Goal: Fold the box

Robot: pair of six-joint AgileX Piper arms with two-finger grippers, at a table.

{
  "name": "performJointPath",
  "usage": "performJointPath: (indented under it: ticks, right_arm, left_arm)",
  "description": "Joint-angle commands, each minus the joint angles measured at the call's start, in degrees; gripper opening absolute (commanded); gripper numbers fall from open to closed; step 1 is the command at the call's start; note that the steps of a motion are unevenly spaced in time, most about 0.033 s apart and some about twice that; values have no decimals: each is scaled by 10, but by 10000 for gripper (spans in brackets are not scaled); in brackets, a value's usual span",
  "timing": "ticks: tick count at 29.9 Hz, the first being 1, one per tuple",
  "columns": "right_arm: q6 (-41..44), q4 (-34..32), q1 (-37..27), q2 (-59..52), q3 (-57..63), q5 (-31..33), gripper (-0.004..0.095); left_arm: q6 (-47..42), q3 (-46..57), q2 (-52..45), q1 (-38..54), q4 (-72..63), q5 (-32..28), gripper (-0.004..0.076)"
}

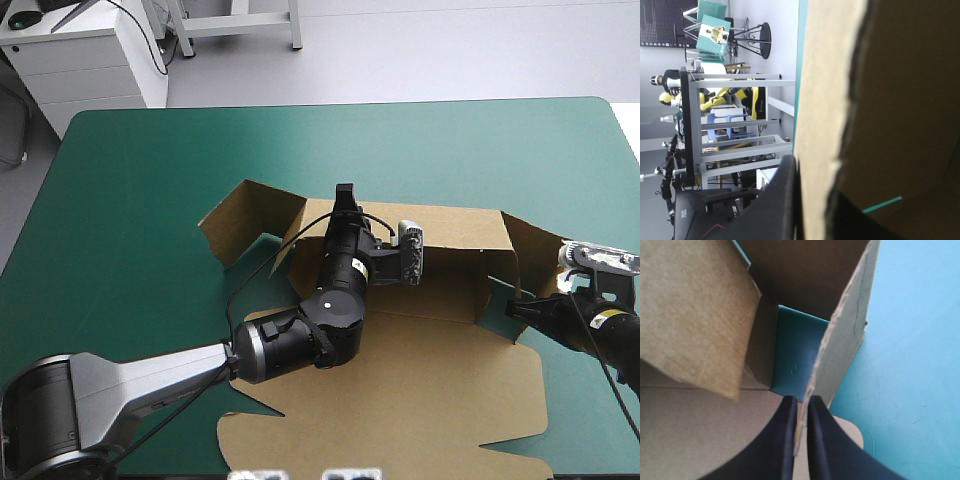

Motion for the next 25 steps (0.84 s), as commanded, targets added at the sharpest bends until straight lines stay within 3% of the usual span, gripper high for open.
performJointPath:
  ticks: [1,18,25]
  right_arm:
    - [-6,5,-1,-5,-15,-43,-8]
    - [-9,5,-1,-6,-18,-22,7]
    - [-9,46,-1,-6,-17,56,391]
  left_arm:
    - [-12,-16,-26,-5,20,-11,-8]
    - [-12,-16,-26,-5,20,-11,-8]
    - [-12,-16,-26,-5,20,-10,-8]
